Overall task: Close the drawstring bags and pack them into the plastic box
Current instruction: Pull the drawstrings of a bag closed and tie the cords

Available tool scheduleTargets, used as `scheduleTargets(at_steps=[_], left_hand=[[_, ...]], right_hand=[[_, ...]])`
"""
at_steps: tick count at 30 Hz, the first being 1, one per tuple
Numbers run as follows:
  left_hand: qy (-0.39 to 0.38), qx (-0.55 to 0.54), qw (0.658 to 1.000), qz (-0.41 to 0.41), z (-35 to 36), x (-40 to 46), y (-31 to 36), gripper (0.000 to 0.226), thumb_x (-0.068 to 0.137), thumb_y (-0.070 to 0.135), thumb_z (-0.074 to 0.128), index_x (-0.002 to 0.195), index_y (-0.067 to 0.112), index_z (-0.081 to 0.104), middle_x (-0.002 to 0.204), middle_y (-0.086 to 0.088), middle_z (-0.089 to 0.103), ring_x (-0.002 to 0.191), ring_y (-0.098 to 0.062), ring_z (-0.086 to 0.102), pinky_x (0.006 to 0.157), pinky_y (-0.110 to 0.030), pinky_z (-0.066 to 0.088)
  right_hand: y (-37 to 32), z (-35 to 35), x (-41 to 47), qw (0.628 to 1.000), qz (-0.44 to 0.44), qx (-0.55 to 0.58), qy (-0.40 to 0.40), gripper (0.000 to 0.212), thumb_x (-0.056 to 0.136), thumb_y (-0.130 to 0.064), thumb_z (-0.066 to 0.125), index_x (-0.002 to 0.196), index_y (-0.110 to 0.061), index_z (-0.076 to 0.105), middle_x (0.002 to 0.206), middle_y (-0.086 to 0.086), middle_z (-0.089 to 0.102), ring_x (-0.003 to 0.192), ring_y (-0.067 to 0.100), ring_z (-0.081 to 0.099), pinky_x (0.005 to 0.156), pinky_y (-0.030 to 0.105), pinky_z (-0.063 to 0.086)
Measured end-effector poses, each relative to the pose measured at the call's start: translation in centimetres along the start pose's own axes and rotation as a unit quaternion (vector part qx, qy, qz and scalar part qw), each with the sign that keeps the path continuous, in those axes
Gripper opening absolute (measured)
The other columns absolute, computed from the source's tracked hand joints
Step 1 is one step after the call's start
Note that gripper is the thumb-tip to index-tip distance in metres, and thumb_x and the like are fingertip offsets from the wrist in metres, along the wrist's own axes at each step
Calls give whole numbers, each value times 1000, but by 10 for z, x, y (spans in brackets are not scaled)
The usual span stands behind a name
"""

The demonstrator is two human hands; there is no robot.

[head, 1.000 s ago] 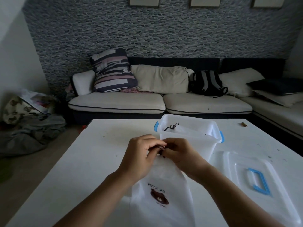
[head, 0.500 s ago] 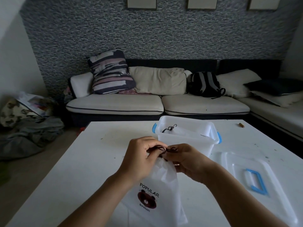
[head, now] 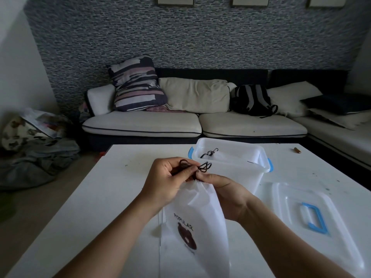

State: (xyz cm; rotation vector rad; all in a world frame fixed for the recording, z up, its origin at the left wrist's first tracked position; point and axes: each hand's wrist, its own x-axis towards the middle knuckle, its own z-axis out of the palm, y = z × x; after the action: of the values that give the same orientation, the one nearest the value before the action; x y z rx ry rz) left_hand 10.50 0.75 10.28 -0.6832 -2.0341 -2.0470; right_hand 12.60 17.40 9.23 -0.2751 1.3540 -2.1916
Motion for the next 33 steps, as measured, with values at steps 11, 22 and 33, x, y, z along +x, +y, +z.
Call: scheduleTargets(at_steps=[11, 22, 33], left_hand=[[26, -39, 998, -43, -9, 1, -3, 10, 85, -2, 70, 89, 4, 77, 78, -5, 77, 72, -11, 72, 68, -18, 55], [-20, 14, 996, -86, 1, 1, -9, 23, 88, 1, 70, 79, 20, 78, 76, 0, 76, 75, -11, 71, 80, -21, 56], [-35, 31, 993, -108, 0, 1, -12, 8, 90, 3, 68, 86, 2, 75, 73, -4, 73, 70, -10, 69, 71, -17, 52]], right_hand=[[-17, -13, -7, 963, -102, -199, 154, 15, 91, -2, 56, 97, 1, 69, 84, 20, 64, 67, 25, 63, 61, 28, 52], [-15, -21, -12, 939, -142, -262, 172, 30, 90, 5, 58, 114, -10, 68, 103, 21, 71, 87, 24, 68, 74, 30, 56], [-16, -14, -8, 921, -210, -261, 200, 8, 91, -4, 67, 85, -1, 71, 70, 8, 68, 63, 14, 58, 61, 20, 46]])
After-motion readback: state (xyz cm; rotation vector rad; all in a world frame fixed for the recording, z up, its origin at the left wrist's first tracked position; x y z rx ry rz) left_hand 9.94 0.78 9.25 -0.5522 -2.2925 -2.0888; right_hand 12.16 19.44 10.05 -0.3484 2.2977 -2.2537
